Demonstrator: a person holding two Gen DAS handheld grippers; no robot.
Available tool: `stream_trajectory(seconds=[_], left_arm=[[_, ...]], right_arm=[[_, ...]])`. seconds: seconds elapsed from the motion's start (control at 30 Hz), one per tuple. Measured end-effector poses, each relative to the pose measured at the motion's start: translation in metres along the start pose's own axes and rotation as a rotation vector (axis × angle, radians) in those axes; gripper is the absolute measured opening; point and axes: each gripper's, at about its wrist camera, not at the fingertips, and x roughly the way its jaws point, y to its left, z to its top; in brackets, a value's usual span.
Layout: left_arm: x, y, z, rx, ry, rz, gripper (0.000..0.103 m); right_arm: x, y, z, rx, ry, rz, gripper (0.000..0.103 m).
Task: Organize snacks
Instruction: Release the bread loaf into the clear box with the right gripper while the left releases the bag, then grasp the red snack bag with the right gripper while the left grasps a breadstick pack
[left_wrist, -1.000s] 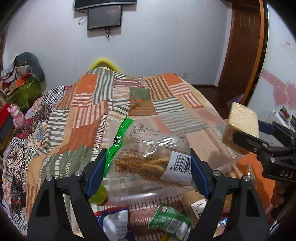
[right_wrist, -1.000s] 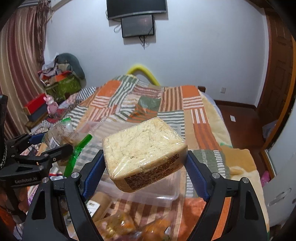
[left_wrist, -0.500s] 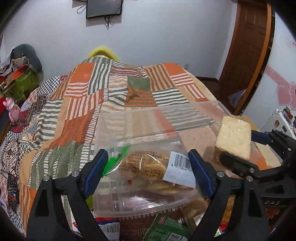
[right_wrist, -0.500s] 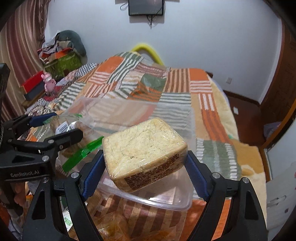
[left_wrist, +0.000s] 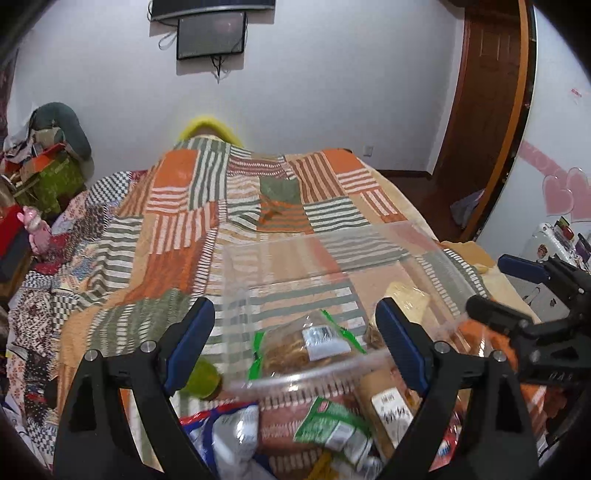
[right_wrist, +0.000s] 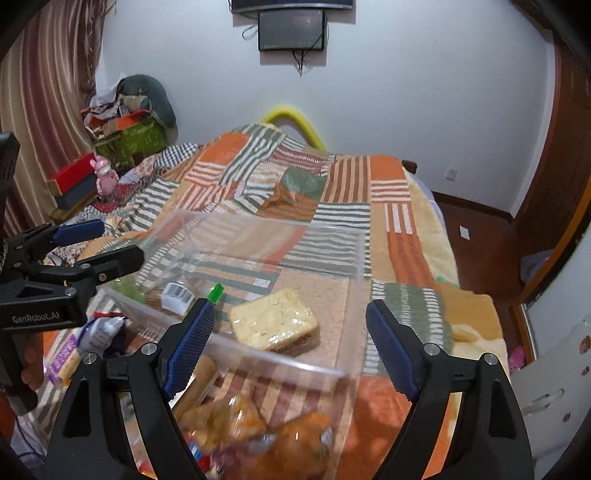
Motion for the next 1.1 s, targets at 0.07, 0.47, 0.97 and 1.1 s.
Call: stream_trajectory(seconds=[0.07,0.47,0.97,1.1], left_arm=[[-0.012,0.003,-0.004,-0.006,-0.007,0.007,0.092],[-0.067,0.026,-0.075,-0.021,0.052,0.091,0.094],[-0.058,0.041,-0.181,-0.141,0.266,0.052,0.094],[-0.050,0.038,-0.196,-0.169,0.301,0.037,0.094]], right_arm=[[-0.011,0.000,-0.001,0.016,-0.011,0.013,0.082],[-0.053,0.013,-0.046,0.055,-0.019,0.039,0.085],[-0.030,0.038,-0.107,0.073,0.161,0.080,0.086],[-0.019,0.049,-0.112,0.059,0.203,0.094,0.086]])
